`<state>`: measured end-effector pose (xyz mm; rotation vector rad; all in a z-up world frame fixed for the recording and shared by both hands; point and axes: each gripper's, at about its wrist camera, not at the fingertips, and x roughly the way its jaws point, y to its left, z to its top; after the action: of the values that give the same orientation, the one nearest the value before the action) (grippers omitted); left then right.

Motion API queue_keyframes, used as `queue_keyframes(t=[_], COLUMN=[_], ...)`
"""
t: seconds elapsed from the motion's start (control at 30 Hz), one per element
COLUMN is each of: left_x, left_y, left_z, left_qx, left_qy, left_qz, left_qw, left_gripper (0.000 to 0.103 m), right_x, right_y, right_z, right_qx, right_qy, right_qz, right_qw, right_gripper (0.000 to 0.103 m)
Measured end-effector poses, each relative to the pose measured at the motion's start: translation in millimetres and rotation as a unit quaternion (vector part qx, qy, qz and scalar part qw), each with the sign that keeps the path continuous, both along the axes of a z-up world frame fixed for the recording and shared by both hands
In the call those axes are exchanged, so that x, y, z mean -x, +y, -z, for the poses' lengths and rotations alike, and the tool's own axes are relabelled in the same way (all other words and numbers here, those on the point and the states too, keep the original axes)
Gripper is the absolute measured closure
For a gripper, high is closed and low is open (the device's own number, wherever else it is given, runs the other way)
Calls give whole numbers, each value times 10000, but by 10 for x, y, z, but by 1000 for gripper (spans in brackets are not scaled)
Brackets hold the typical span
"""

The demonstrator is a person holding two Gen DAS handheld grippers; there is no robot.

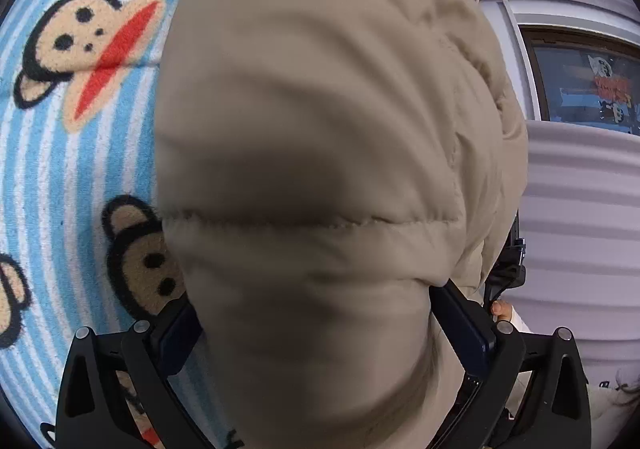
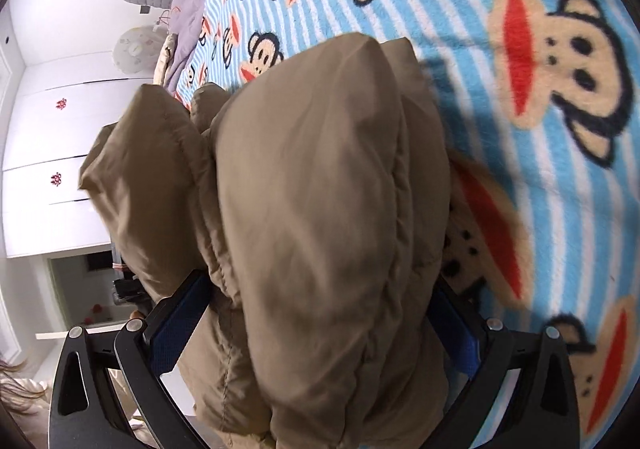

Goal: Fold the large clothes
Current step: 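Grasp the bundle with both tools and lift it, folding it over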

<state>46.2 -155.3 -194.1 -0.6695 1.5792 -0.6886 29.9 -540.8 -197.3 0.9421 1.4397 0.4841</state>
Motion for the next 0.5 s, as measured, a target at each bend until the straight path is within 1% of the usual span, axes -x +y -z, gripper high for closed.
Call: queue_keyframes(t=[0.07, 0.13, 0.17, 0.2, 0.23, 0.3, 0.37, 0.5], left_x=[-1, 23, 41, 56, 65, 80, 88, 49], left_y=[-79, -174, -216, -233, -233, -226, -244, -191], left_z=[2, -82, -147, -208, -262, -388, -527, -750], left_qx=[-87, -221, -276, -310, -293, -200, -169, -124], left_qy=[5, -154, -267, -361, -407, -498, -642, -889], left_qz=[-56, -55, -27, -7, -6, -3, 51, 34], left_qw=[9999, 9996, 9993, 9989, 9987, 9986, 9978, 9960], left_gripper=[0, 0, 5, 12, 15, 25, 26, 26], right_x=[-25, -15, -5, 12, 26, 61, 83, 76], right_y=[4, 1, 5, 14, 14, 14, 31, 186], right_z=[110, 165, 166, 153, 130, 54, -31, -224], right_qx=[-134, -190, -249, -379, -433, -480, -556, -782], right_qy=[181, 305, 331, 328, 293, 205, 118, -121], right_qz=[207, 397, 462, 505, 535, 541, 529, 502], right_qw=[9995, 9986, 9981, 9975, 9972, 9972, 9970, 9956], right_gripper=[0, 0, 4, 16, 22, 38, 45, 46])
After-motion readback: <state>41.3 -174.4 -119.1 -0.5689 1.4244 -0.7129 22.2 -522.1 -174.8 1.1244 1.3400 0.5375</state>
